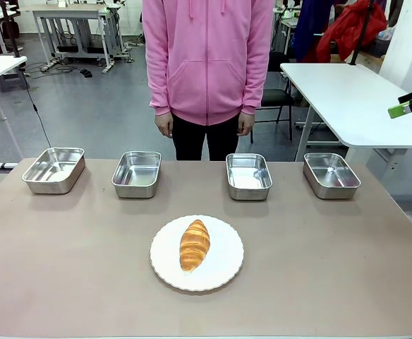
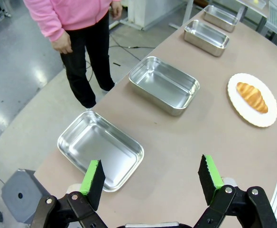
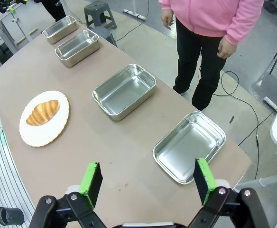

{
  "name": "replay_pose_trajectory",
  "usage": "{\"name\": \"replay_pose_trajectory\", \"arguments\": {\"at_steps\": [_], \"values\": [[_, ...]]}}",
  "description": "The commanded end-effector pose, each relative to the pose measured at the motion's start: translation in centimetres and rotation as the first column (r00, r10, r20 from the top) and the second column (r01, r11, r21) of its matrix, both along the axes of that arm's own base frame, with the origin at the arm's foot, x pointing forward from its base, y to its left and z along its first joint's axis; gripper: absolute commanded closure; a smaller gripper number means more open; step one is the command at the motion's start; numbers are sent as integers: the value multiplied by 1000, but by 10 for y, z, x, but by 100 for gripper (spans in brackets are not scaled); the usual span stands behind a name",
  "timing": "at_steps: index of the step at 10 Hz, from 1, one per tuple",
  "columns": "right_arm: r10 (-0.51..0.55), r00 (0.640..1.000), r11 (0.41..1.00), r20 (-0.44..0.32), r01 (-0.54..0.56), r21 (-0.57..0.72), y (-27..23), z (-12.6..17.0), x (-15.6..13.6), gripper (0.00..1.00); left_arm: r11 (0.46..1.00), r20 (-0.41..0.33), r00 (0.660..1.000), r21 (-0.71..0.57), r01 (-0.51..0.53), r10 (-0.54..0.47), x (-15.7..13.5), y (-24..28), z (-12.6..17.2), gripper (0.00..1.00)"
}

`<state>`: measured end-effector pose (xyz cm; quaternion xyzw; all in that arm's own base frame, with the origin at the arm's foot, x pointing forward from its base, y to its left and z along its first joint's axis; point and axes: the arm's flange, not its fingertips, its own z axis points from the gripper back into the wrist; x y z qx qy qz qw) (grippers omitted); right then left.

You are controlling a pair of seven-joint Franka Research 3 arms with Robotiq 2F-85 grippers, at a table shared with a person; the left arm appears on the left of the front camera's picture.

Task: Place the bread in the container.
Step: Place the Butter Roll into the Airtight Container indicated by the human.

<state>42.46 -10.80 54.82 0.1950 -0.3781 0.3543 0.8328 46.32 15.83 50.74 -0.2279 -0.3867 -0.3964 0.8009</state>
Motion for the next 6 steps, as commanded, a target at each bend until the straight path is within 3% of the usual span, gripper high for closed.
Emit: {"name": "replay_pose_trajectory", "arguments": {"at_steps": [1,6], "values": [[5,1000,1000,8,-5,10,0,0,1,0,1000,2,1000,4,1,-1,0,-1,1,0],[5,1000,1000,8,-5,10,0,0,1,0,1000,2,1000,4,1,-1,0,-1,1,0]]}}
